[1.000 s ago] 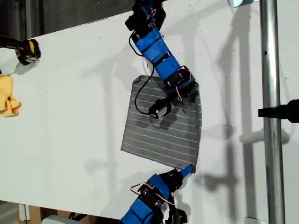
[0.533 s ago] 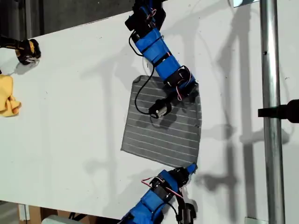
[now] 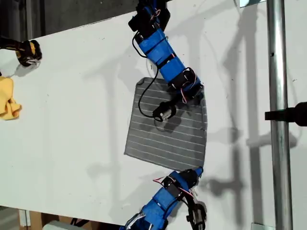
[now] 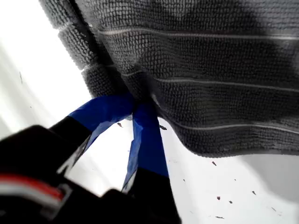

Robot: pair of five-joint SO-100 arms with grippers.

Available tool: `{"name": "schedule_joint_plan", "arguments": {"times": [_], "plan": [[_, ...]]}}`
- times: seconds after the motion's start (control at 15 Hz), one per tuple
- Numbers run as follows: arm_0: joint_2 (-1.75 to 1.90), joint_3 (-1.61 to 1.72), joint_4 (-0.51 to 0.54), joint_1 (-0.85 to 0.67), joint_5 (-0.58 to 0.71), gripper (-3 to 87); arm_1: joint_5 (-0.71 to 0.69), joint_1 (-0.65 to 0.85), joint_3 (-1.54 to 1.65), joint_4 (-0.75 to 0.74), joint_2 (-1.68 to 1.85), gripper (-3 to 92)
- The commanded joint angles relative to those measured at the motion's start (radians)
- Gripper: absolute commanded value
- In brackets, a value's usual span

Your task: Grasp corners of a towel and fold twice.

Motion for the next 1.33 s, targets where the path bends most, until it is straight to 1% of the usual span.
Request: {"name": "schedule_joint_plan", "arguments": {"times": [0.0,0.07,0.13,0.2,0.33,0.67,0.8,1.0,1.13,1.27], "plan": [[-0.002,-0.015,-0.009,-0.028,-0.006,15.9,-0.003,0.008,-0.006,-0.009,0.097,-0.1],[0.017,-0.018,0.000,-0.035,-0.006,9.1,-0.003,0.008,-0.006,-0.011,0.097,-0.1],[0.031,-0.028,0.031,-0.049,-0.014,1.8,-0.003,0.009,-0.006,-0.012,0.097,-0.1],[0.032,-0.055,0.081,-0.057,-0.017,-1.5,-0.005,0.009,-0.006,-0.012,0.097,-0.1],[0.041,-0.129,0.175,-0.072,-0.035,-1.6,-0.008,0.011,-0.008,-0.012,0.114,-0.1],[0.172,-0.370,0.324,-0.066,0.051,-1.6,0.005,-0.028,-0.006,0.011,0.272,-0.1],[0.229,-0.396,0.330,-0.083,0.084,-1.6,-0.003,-0.020,-0.006,0.014,0.328,-0.1],[0.357,-0.337,0.322,-0.135,0.095,-1.6,-0.005,0.011,0.048,0.015,0.422,-0.1],[0.426,-0.268,0.333,-0.196,0.084,-1.6,0.000,0.043,0.137,0.015,0.494,-0.1],[0.500,-0.175,0.336,-0.288,0.075,-1.6,0.005,0.101,0.239,0.017,0.566,-0.1]]}}
